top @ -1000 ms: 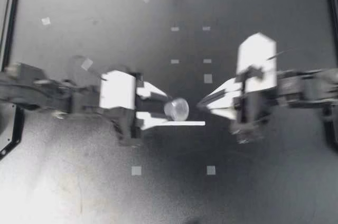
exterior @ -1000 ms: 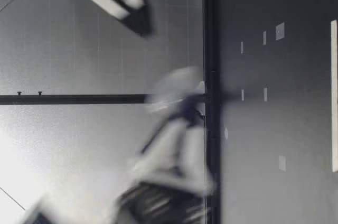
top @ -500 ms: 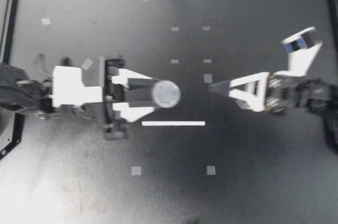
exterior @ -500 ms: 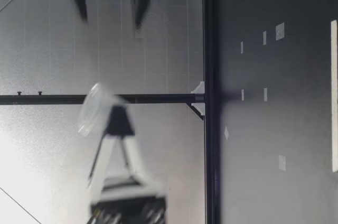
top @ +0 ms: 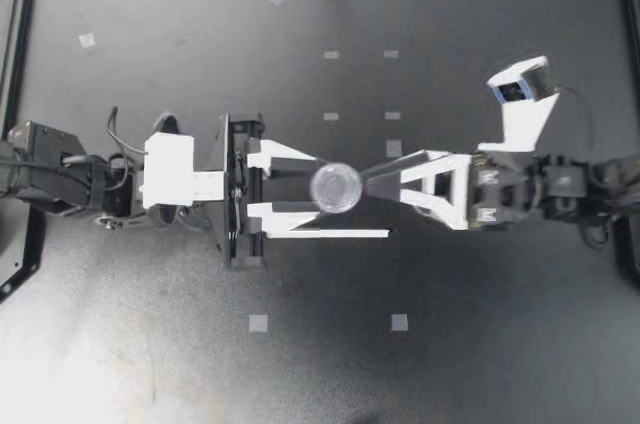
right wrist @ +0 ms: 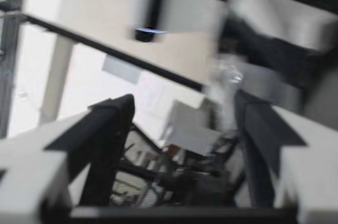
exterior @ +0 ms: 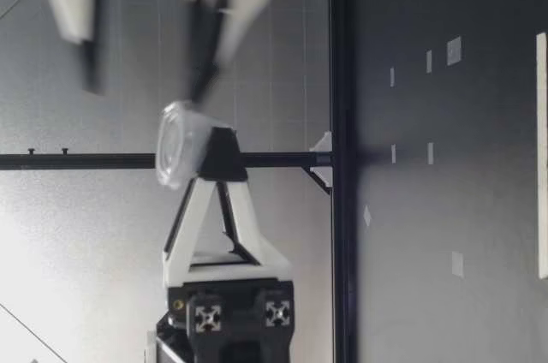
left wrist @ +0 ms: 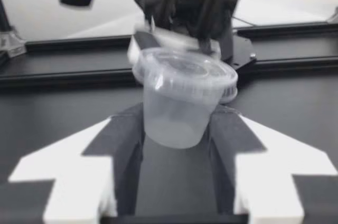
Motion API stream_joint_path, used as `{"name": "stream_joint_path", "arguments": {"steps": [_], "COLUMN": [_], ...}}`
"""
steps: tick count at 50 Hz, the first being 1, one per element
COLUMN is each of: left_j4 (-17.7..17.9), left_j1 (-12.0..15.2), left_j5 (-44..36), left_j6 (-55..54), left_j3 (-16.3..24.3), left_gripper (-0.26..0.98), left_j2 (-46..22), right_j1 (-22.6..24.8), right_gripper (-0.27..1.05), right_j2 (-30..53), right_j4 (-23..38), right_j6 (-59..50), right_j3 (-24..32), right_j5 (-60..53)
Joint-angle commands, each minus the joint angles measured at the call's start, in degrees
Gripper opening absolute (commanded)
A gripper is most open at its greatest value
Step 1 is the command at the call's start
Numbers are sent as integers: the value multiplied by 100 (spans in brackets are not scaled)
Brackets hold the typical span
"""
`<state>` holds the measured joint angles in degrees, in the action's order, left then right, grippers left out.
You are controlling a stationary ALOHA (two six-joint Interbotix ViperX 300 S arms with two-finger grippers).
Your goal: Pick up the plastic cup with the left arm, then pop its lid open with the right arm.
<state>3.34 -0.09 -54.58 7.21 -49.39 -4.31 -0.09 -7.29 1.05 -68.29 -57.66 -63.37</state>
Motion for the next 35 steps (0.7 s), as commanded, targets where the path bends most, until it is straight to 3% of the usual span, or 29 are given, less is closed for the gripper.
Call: {"name": "stream_joint_path", "arguments": {"steps": [1,19,29,35], "left_j4": [18,18,18,18], "left_j1": [26,0,0,9], "left_j5": [35,35,35,35], "left_j6": [-9,-105,-211,-220], "left_j3": [-18,-18,-35,-35], "left_gripper": [17,17,17,17], "left_j2": [97,79,79,79], "right_j1": [26,-246,-404,-396], "right_gripper": [69,68,68,68], "right_j2": [-545,-844,-1292,-1503], "right_j4": [149,299,958,1125], "right_j6": [44,773,3226,5273], "right_j3": [114,-123,-114,-158], "right_j5": [-237,-334,26,1125]}}
